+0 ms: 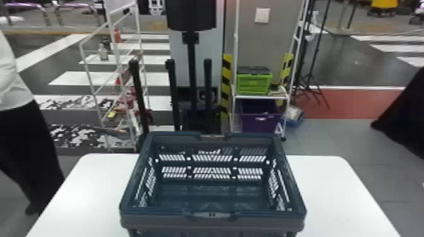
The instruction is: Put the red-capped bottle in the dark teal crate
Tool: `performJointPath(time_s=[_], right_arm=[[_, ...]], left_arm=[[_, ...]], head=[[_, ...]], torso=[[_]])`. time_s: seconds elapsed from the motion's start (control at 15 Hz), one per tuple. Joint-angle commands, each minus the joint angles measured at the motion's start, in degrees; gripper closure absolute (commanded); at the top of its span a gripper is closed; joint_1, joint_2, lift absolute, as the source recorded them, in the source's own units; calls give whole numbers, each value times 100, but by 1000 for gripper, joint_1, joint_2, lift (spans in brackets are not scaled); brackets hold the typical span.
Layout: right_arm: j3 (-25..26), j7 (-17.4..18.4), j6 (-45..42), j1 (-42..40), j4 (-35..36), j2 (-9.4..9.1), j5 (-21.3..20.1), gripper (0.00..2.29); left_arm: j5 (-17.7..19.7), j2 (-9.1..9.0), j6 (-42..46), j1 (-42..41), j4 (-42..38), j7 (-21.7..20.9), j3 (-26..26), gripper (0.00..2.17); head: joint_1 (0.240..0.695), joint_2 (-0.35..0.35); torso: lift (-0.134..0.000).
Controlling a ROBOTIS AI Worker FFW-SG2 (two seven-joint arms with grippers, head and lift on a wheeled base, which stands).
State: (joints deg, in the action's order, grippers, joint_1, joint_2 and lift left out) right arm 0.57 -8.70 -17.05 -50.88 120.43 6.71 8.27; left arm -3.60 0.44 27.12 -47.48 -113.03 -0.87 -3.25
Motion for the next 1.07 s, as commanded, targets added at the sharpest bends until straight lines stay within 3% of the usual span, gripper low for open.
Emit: performJointPath(time_s=[0.0,0.6,1.0], right_arm=[[-4,0,14,8,-2,-3,-1,151],[5,0,-4,0,-2,-21,-1,151],[48,0,-21,-62,24,-29,-1,151]], left_arm=[[0,-59,16,-7,0,-1,0,2145],[-9,-59,-72,20,-123,-18,0,2145],[26,-59,-2163,591,-1345,-106,-440,2145]], head=[[499,0],[499,0],[499,0]], torso=[[0],[0],[0]])
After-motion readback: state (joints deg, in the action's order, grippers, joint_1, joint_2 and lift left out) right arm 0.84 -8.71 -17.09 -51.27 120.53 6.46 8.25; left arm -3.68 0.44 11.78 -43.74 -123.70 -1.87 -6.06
